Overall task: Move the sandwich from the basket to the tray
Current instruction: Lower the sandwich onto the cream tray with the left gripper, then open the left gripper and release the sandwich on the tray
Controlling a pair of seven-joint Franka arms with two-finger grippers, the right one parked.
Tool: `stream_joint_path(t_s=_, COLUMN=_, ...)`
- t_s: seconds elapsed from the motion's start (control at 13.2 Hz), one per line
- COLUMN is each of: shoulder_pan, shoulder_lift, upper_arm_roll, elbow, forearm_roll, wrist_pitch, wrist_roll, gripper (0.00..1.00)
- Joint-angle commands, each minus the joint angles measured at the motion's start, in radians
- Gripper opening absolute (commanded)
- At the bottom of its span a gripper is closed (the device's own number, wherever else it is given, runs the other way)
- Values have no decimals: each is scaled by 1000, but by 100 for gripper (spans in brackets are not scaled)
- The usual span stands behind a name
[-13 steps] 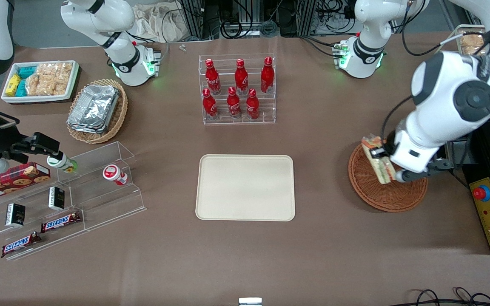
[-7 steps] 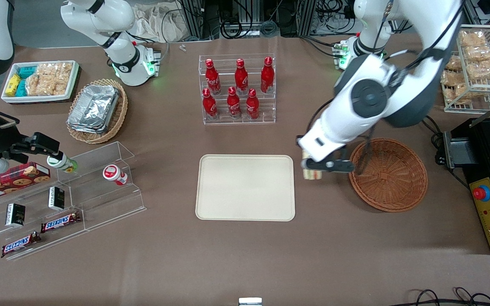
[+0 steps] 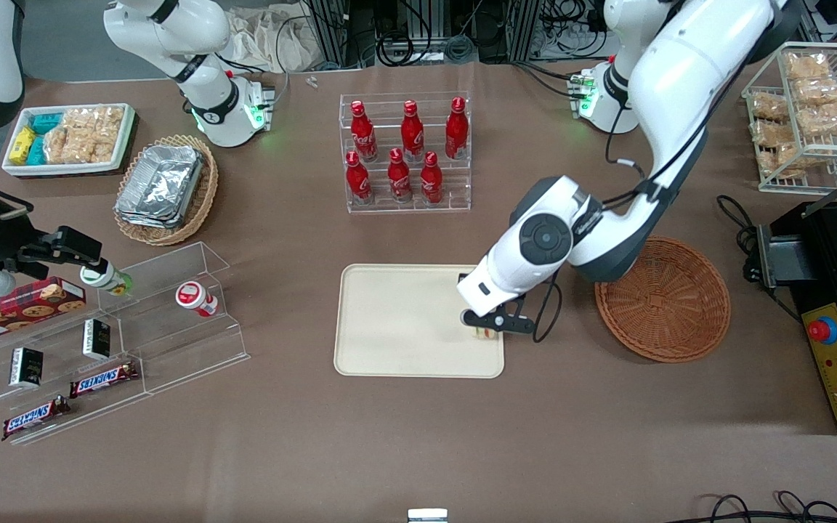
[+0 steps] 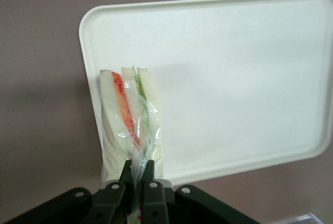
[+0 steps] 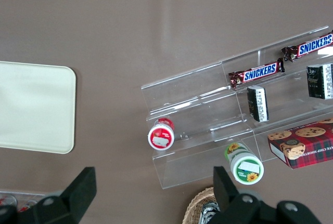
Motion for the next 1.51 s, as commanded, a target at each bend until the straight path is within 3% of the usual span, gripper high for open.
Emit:
stream_joint_path(t_s=0.0, shoulder_pan=-10, shoulder_lift=73, upper_arm_roll=-2, elbow=49, forearm_roll=52, wrist_pitch=31, wrist_roll=-17, gripper=0)
stream_joint_path(t_s=0.75, shoulder_pan=-2, shoulder_lift=128, upper_arm_roll=20, elbow=51, forearm_roll=40, wrist_pitch=145, wrist_roll=-22, gripper=1)
stream_joint_path(t_s=0.83, shoulder_pan=-2, shoulder_lift=128, upper_arm_roll=20, elbow=51, forearm_roll=40, wrist_pitch=145, wrist_roll=-22, gripper=9)
stream_joint_path(t_s=0.91, shoulder_pan=0, shoulder_lift=128, upper_arm_roll=21, elbow=51, forearm_roll=40, wrist_pitch=145, wrist_roll=-22, gripper=37)
stream_joint_path(t_s=0.98, shoulder_pan=0, shoulder_lift=126, upper_arm_roll=21, elbow=51, forearm_roll=40, wrist_pitch=145, wrist_roll=-22, gripper=89)
stream_joint_path(t_s=1.06, shoulder_pan=1, shoulder_lift=125, upper_arm_roll=21, elbow=52, forearm_roll=43, wrist_pitch=145, wrist_roll=-20, gripper=99)
stream_joint_path(t_s=1.43, shoulder_pan=42, shoulder_lift=70, upper_arm_roll=21, elbow=69, forearm_roll=49, wrist_pitch=137, wrist_roll=-13, gripper=99)
